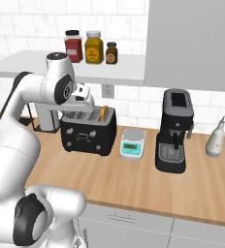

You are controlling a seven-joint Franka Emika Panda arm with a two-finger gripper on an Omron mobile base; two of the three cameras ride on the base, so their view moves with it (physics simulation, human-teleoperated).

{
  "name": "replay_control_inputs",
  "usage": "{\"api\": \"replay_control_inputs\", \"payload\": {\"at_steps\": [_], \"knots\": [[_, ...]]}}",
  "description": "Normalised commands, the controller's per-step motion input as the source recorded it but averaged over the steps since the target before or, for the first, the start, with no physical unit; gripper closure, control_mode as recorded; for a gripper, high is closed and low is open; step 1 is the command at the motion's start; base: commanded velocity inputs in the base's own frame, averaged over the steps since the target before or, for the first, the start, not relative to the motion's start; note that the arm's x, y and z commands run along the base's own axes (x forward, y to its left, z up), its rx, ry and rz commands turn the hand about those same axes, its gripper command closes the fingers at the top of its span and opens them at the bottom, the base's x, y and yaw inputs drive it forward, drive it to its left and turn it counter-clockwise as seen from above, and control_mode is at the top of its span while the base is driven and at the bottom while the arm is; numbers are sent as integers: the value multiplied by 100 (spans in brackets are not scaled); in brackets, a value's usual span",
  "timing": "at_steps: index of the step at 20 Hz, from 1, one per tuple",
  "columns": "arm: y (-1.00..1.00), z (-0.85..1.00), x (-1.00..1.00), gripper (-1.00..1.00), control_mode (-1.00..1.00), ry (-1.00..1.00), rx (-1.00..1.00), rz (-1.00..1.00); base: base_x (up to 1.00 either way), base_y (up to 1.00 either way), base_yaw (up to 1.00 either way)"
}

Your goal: Start the toaster. Once the lever pops up, take the bread to the plate on the dining counter.

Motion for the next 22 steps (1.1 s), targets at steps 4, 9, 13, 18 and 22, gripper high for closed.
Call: {"api": "replay_control_inputs", "payload": {"at_steps": [4,9,13,18,22], "knots": [[-19,-6,-24,-100,-100,-1,0,0,0,0,0],[-69,-59,-60,-100,-100,-18,0,-6,0,0,0],[-17,-77,2,-100,-100,-21,-1,-14,0,0,0],[0,-30,47,-100,-100,-21,1,-10,0,0,0],[0,-38,88,100,-100,-12,1,-9,0,0,0]]}}
